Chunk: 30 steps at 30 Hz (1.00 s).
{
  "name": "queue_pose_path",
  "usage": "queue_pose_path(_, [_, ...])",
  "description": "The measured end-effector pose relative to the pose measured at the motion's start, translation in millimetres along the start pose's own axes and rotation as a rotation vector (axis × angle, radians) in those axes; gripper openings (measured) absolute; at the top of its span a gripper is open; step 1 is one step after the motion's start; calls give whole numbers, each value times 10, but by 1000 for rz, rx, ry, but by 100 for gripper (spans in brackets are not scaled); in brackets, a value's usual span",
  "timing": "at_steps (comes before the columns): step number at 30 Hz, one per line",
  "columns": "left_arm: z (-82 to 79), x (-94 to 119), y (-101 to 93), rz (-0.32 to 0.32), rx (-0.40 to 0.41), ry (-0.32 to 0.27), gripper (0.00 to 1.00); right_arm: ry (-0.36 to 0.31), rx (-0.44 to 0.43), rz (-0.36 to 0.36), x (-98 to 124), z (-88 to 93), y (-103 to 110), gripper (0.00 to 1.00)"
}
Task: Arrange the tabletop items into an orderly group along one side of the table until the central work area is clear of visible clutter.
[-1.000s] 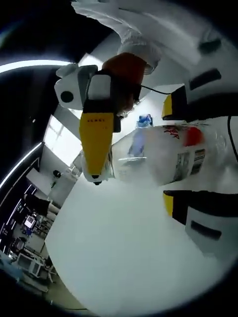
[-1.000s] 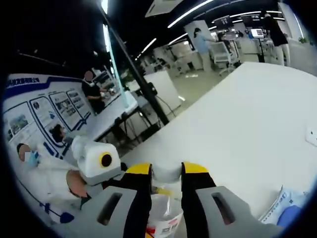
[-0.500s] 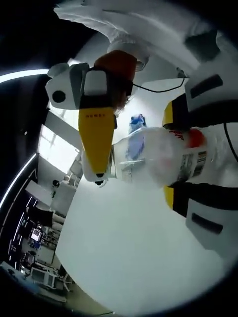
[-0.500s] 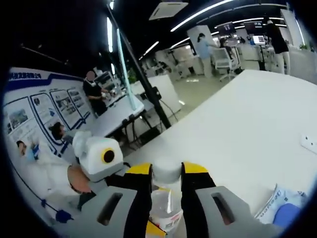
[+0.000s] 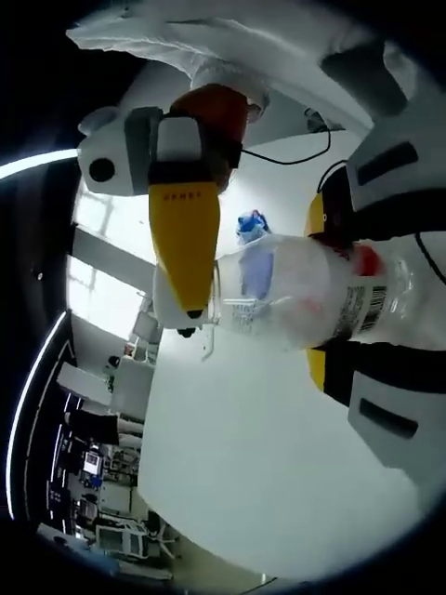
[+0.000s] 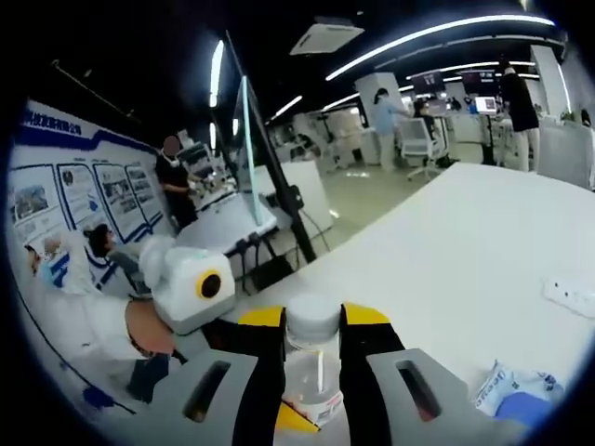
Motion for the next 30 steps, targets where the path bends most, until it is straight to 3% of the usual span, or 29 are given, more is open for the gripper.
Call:
queue_pose_path(9, [-187, -88, 103, -23, -155, 55, 41, -49, 110, 100, 75, -8, 1, 19])
queue_pose_path(19, [-429, -163, 229, -14, -221, 59, 41, -108, 135, 170, 98, -130, -145, 19])
queue_pose_path(30, [-481, -203, 388, -40, -265, 85, 41, -120, 161, 210, -10, -164, -227, 19])
Point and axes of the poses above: the point that each gripper's makers call its tool centre point, and the gripper's own axes: x roughly backward along the fingers, y roughly to its left, z roughly out of its underside, the point moved 8 cm from there along x, roughly backward along the fingers, and after that the axes turned 14 degrees about y, right-handed, at the moved point
